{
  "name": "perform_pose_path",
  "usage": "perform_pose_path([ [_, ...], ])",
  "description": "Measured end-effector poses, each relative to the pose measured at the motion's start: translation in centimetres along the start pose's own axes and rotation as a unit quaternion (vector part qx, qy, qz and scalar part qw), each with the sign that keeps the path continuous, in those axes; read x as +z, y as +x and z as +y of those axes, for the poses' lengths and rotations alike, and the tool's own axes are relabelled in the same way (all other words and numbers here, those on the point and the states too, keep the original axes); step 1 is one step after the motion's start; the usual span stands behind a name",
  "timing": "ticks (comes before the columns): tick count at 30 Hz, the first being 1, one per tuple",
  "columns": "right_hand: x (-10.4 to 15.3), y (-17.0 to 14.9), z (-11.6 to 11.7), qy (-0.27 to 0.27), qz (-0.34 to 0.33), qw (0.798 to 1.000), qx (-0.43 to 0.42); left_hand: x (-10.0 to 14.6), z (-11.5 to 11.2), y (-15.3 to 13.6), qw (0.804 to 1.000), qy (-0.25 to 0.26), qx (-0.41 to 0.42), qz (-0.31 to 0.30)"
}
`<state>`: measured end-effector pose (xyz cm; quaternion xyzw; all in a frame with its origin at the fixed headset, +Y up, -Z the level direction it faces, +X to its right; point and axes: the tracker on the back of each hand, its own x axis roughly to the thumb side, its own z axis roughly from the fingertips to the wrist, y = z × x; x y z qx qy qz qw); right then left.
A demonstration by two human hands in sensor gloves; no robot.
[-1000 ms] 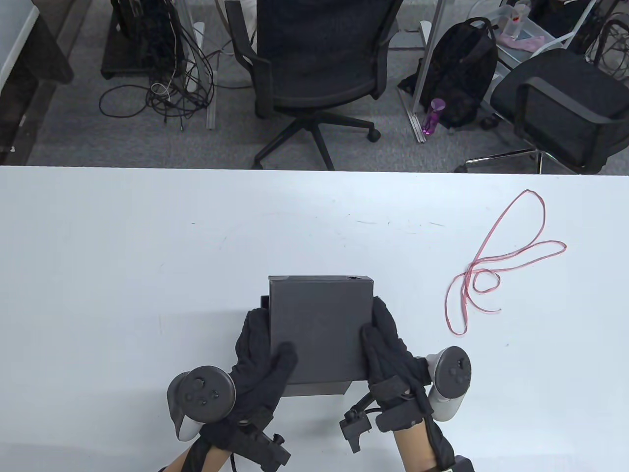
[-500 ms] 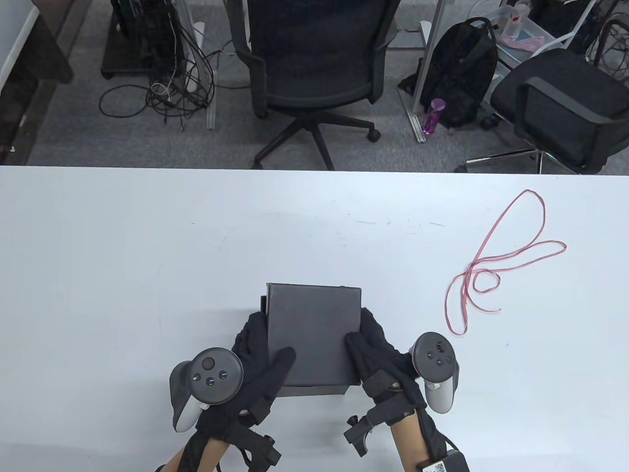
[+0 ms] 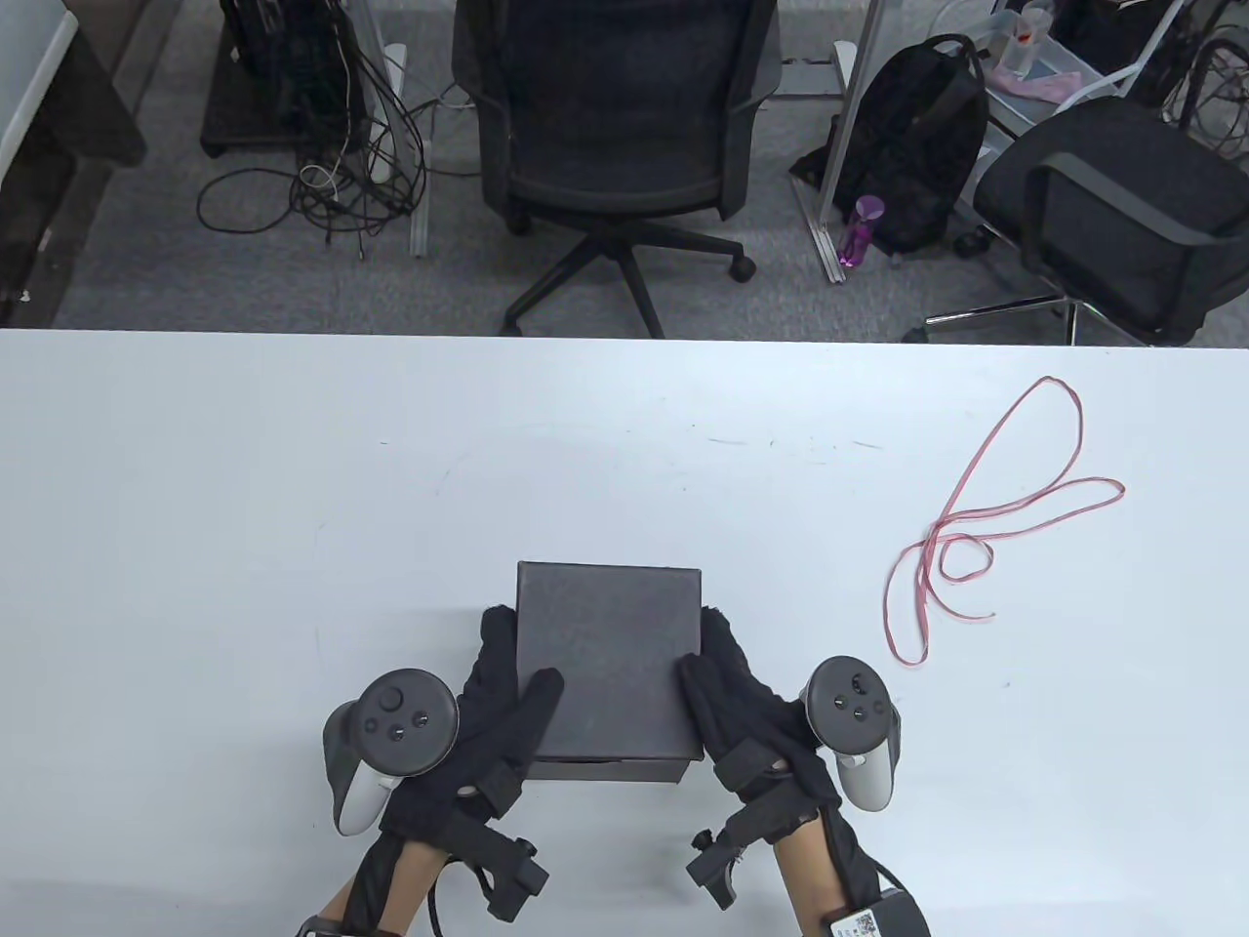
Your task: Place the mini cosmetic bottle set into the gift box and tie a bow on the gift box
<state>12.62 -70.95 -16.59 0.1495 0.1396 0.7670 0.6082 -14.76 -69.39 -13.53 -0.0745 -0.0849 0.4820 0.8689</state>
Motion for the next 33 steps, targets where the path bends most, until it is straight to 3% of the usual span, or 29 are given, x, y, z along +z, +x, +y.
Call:
perform_pose_path([
  [12, -0.4, -0.8, 0.6, 0.047, 0.006, 0.999, 0.015, -0.2, -0.1, -0.4, 1.000, 0.025, -0.017, -0.002],
  [22, -0.5, -0.9, 1.1, 0.037, 0.000, 0.999, 0.026, -1.0, -0.7, -2.0, 0.999, 0.003, -0.010, 0.035],
  [33, -0.6, -1.4, 1.0, 0.022, 0.015, 0.999, 0.028, -1.2, -1.3, -2.1, 0.998, 0.020, -0.046, 0.049],
])
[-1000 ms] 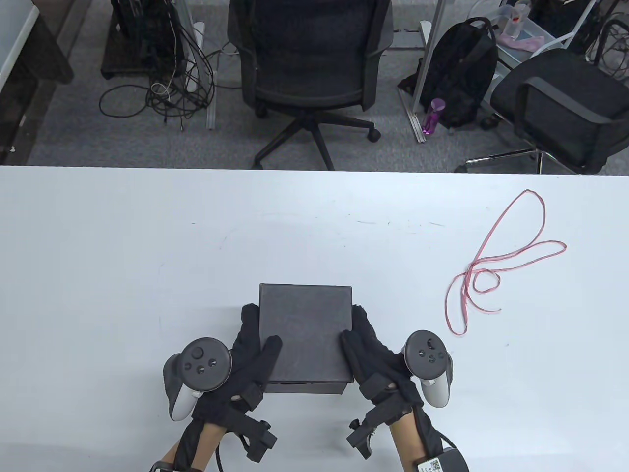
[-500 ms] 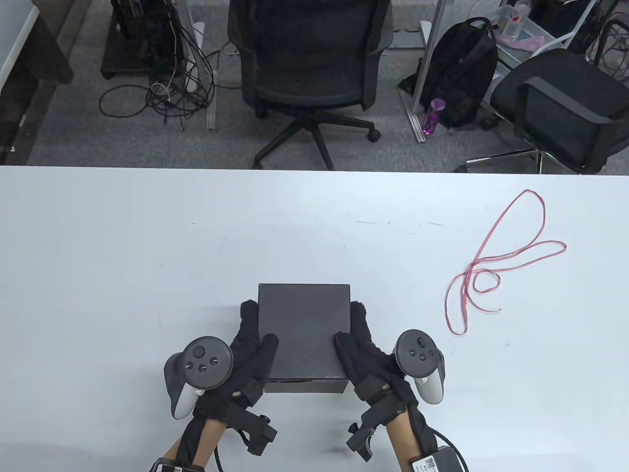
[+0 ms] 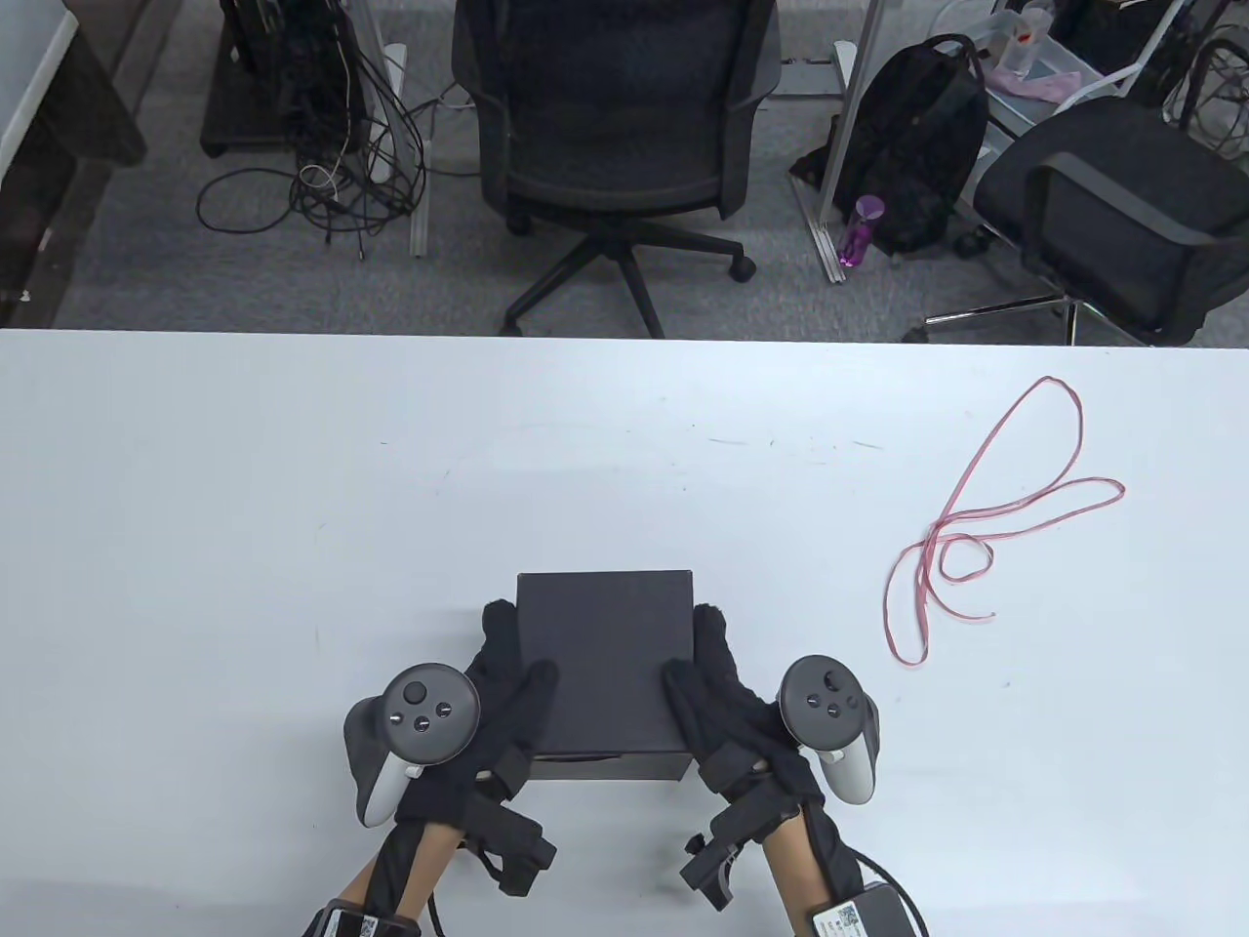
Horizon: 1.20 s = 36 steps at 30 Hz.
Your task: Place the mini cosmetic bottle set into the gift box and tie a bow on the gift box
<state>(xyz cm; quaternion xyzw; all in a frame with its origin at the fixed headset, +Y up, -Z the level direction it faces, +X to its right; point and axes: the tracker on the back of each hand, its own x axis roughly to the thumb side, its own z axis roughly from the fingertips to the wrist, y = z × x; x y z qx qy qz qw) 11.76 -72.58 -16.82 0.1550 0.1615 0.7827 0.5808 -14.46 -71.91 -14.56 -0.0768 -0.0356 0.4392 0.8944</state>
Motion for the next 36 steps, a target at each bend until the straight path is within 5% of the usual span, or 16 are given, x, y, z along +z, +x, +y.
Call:
perform_pose_path([
  [15, -0.3, -1.1, 0.5, -0.002, 0.009, 1.000, 0.009, 0.0, -0.3, 0.1, 0.998, 0.036, -0.044, -0.013],
  [36, 0.1, -1.3, 0.2, -0.034, -0.001, 0.998, 0.046, 0.2, 0.3, -0.1, 0.999, 0.020, -0.020, -0.020],
])
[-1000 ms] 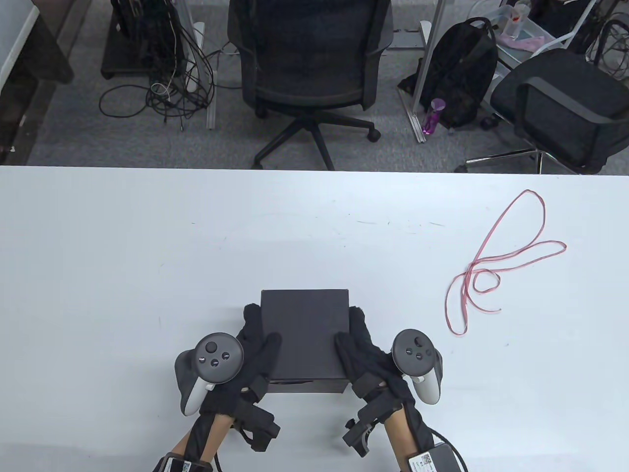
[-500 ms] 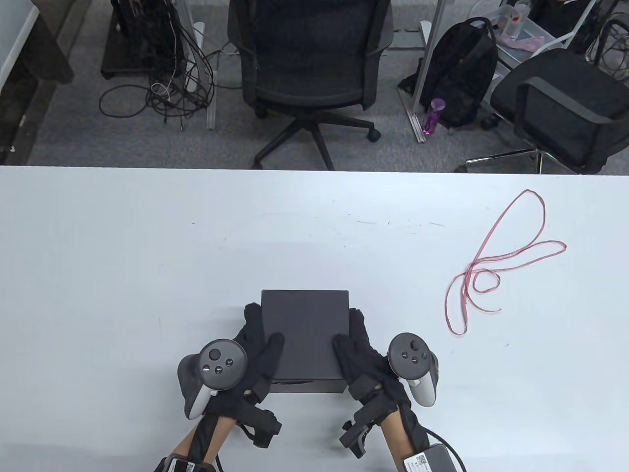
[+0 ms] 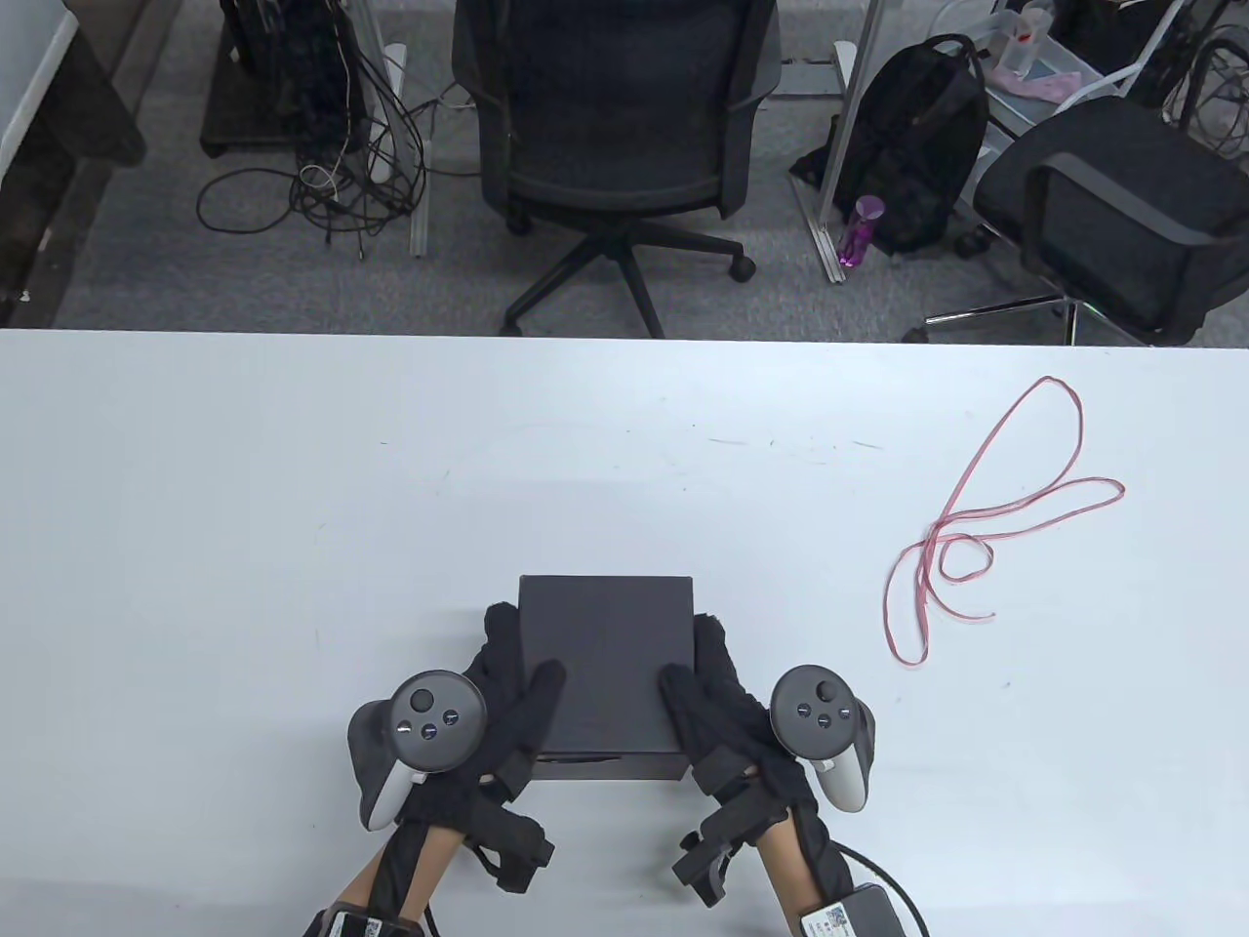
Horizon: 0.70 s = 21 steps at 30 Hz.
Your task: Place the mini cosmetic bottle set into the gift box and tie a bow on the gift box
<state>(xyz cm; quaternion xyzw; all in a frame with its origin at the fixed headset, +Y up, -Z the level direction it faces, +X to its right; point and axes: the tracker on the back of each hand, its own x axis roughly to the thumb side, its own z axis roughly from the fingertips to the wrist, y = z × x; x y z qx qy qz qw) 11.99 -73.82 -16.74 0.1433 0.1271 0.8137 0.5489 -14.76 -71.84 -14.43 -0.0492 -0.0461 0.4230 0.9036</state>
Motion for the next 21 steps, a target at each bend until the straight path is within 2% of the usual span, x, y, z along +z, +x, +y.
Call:
perform_pose_path([
  [5, 0.2, 0.3, -1.4, -0.049, -0.026, 0.998, 0.037, 0.2, 2.1, -0.7, 0.998, 0.060, 0.019, -0.014],
  [10, 0.3, 0.0, -4.2, -0.086, -0.037, 0.992, 0.086, 0.1, 4.2, -3.2, 0.992, 0.129, -0.006, 0.005],
  [16, 0.8, -0.8, -8.8, -0.143, -0.024, 0.977, 0.155, -0.6, 4.7, -6.2, 0.991, 0.127, 0.008, 0.042],
  [21, 1.4, -2.0, -12.0, -0.156, 0.027, 0.965, 0.210, -0.8, 4.9, -6.8, 0.991, 0.124, 0.017, 0.049],
])
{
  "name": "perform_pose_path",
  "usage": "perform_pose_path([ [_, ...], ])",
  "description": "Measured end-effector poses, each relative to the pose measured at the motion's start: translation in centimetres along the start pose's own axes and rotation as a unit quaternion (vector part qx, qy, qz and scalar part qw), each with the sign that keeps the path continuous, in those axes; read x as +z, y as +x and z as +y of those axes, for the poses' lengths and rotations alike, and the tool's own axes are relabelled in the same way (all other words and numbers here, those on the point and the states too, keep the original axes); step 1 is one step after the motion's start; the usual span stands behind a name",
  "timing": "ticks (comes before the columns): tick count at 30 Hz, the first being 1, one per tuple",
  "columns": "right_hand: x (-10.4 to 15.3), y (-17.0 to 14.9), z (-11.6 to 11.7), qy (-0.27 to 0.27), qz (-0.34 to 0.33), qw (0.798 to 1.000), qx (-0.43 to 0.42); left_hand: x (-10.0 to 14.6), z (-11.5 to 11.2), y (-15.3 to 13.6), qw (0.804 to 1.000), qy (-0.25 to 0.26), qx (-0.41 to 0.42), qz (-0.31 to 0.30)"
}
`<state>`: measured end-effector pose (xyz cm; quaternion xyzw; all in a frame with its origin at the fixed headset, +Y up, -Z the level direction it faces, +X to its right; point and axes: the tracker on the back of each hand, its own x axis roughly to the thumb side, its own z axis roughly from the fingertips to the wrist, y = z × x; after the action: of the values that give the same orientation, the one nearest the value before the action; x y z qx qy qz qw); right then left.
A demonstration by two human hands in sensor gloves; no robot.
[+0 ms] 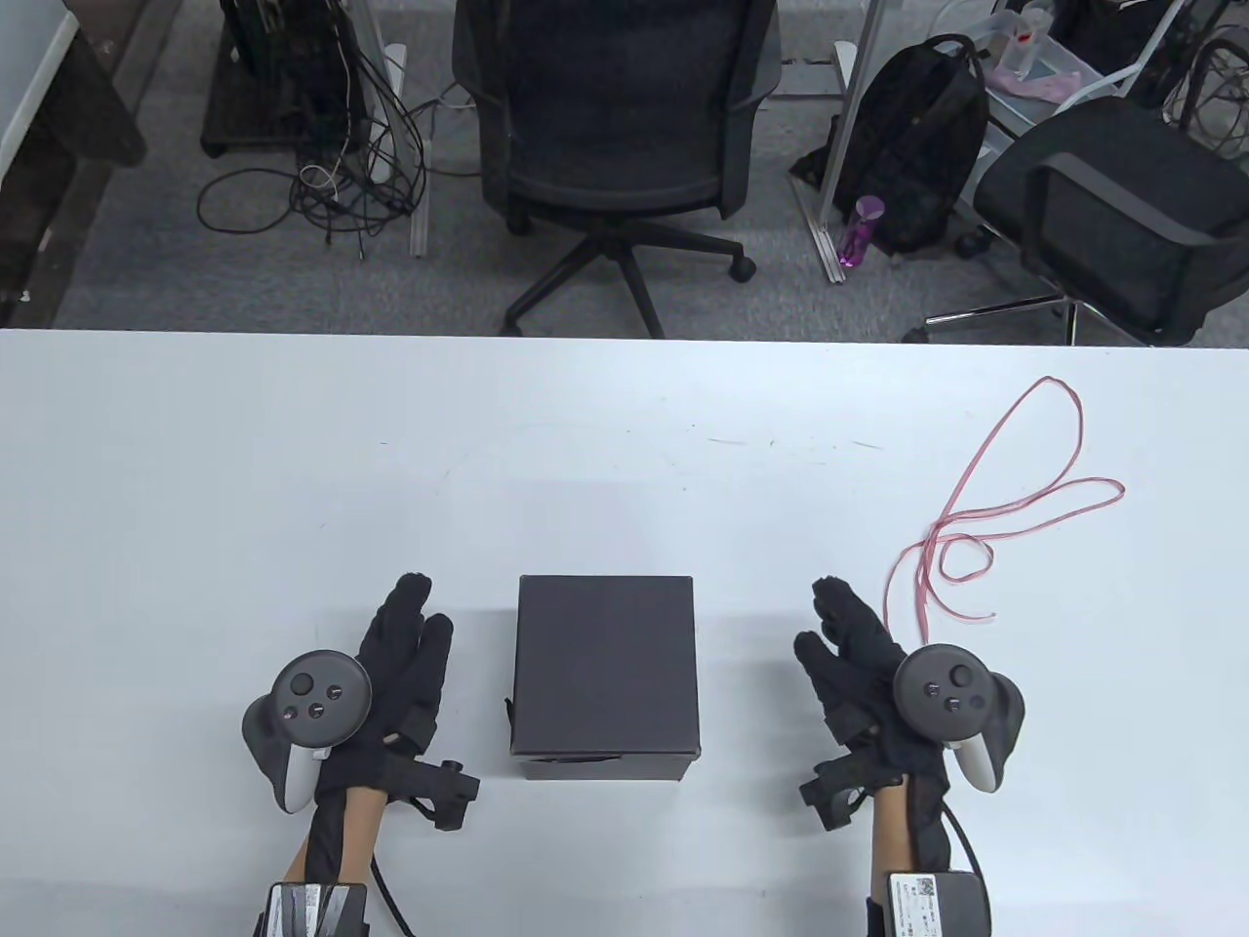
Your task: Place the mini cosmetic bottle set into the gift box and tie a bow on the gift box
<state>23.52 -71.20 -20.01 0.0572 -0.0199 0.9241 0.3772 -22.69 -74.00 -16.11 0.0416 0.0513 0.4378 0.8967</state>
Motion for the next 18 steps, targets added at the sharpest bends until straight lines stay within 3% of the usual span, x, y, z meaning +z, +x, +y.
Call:
perform_pose_path([
  [7, -2.3, -4.5, -2.5, -0.043, 0.108, 0.988, 0.099, -0.1, -0.1, -0.1, 1.000, -0.006, -0.019, -0.001],
  [13, -5.0, -8.4, -2.7, -0.031, 0.202, 0.942, 0.265, -0.1, -0.2, -0.2, 0.999, -0.011, -0.034, 0.001],
  [18, -6.6, -9.6, -1.7, -0.020, 0.224, 0.911, 0.346, -0.2, -0.2, -0.3, 0.999, -0.013, -0.040, 0.005],
])
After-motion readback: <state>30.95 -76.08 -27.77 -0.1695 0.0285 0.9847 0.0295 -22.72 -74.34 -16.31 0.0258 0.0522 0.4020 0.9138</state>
